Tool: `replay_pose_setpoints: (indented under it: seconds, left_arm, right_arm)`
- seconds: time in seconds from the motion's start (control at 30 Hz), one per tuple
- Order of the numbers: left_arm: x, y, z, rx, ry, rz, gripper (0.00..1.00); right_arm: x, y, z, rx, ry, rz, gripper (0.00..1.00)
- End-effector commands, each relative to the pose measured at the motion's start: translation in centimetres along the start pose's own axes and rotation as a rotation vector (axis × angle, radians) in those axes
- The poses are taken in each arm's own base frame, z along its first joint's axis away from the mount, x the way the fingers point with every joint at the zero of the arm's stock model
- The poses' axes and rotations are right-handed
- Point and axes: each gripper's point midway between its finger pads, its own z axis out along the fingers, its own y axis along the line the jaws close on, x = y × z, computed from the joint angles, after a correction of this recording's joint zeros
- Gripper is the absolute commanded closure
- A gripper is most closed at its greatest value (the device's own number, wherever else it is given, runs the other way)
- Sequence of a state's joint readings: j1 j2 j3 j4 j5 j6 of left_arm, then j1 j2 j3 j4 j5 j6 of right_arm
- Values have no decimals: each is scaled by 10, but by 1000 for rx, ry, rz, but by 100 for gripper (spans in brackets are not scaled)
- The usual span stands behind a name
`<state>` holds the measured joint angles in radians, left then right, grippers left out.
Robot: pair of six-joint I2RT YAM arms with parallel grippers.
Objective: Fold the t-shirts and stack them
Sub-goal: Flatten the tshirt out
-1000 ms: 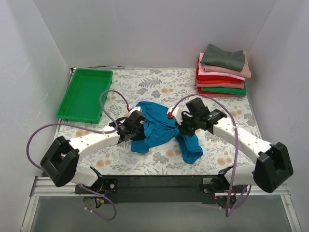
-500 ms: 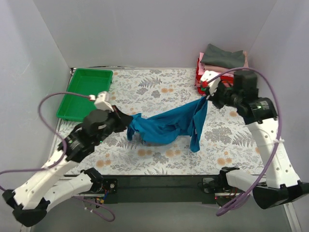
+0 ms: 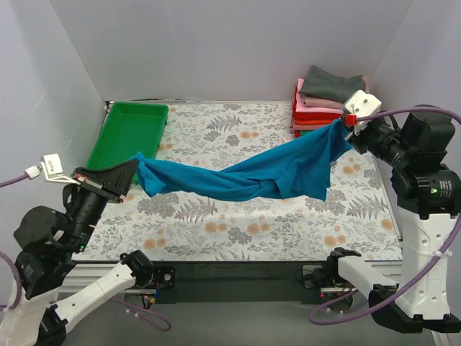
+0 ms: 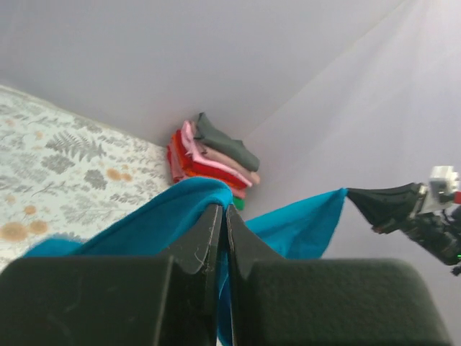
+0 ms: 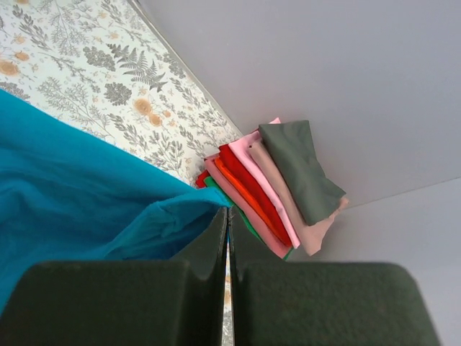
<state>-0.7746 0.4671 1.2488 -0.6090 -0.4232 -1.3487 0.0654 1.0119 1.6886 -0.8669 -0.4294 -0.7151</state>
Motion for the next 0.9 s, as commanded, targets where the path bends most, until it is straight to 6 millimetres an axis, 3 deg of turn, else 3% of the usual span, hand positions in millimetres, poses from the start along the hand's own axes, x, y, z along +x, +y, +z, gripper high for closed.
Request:
replay_pose_setpoints:
  seconds: [0.0,0.03,0.13,0.17,0.2,0.23,0.27,0.3,0.33,0.37,0.43,0.5,0.53,0.57,0.6,0.73,0.87]
  left_arm:
    - [44,52,14,-177,65,69,100]
    - [50,65,17,-231,58,78,100]
    - [112,126,31,-418,133,124,100]
    - [138,147,31,-474,174,124,100]
    - [170,173,34,-563,238,148,100]
    - [185,186,33,-607,269,157,100]
    - [204,204,30,-673,314,167,85]
    - [220,215,29,-719,369,199,55]
    - [224,220,27,-744,389,212,46]
    - [227,223,26,-780,421,239,35]
    - [221,216,26,-771,458,283,31]
    - [220,186,29,-592,538,304,31]
    - [241,159,26,-390,653,278,31]
    - [241,157,27,-383,649,275,31]
    - [253,159,22,-365,700,267,31]
    - [299,172,0,-385,895,207,35]
    - [309,179,-8,-402,916,172,36]
  right_arm:
    - [27,-4,22,17,50,66,99]
    - [50,3,40,-5,84,103,99]
    - [105,35,91,-146,162,269,99]
    - [134,49,113,-196,218,354,99]
    - [166,57,133,-204,296,409,95]
    - [199,57,150,-172,387,447,75]
    - [226,52,160,-127,473,454,60]
    - [236,50,163,-103,507,470,52]
    - [250,48,165,-82,547,478,50]
    - [250,47,163,-85,542,484,47]
    - [252,65,151,-138,529,469,42]
    - [235,105,125,-346,437,375,33]
    - [244,149,103,-523,414,333,24]
    - [249,158,97,-552,430,329,24]
    - [256,168,94,-589,450,346,24]
    - [281,183,91,-622,542,400,27]
    - [295,194,97,-665,582,472,31]
